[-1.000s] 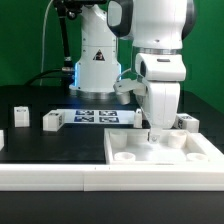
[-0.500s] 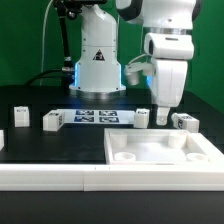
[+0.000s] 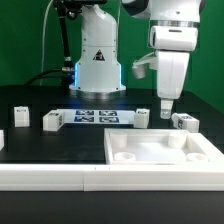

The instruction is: Assemble one leg

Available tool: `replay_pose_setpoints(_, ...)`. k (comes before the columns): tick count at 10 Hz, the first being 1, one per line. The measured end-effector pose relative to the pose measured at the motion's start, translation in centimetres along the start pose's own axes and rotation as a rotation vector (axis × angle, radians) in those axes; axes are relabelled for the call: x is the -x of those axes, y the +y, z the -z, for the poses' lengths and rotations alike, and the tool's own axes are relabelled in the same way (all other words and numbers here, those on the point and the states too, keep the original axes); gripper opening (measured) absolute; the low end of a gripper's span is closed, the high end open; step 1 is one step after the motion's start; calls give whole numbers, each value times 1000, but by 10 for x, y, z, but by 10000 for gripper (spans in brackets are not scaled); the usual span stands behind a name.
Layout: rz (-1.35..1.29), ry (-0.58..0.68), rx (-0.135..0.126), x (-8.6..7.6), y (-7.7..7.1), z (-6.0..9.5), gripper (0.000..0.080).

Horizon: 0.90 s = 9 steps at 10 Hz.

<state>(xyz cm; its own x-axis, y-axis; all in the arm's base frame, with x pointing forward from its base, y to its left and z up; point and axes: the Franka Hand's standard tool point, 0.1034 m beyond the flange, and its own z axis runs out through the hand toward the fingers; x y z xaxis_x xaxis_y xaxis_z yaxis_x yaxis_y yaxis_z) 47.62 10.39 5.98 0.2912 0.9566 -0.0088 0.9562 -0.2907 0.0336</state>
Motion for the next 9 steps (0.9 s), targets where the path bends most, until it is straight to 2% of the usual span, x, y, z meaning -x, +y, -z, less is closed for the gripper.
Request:
replay_pose_setpoints(1,-66,3,-1,-1,-1,0,648)
replay_pose_setpoints(2,-231,8,-9,-4,-8,-3,648)
replay_pose_setpoints(6,-591,17,-24,-24,-25,-9,648)
replay_pose_setpoints(8,-821,17,-56,-32,-34,-14,648)
replay_pose_setpoints(9,-835,18,-56,-32,-33,-13,648)
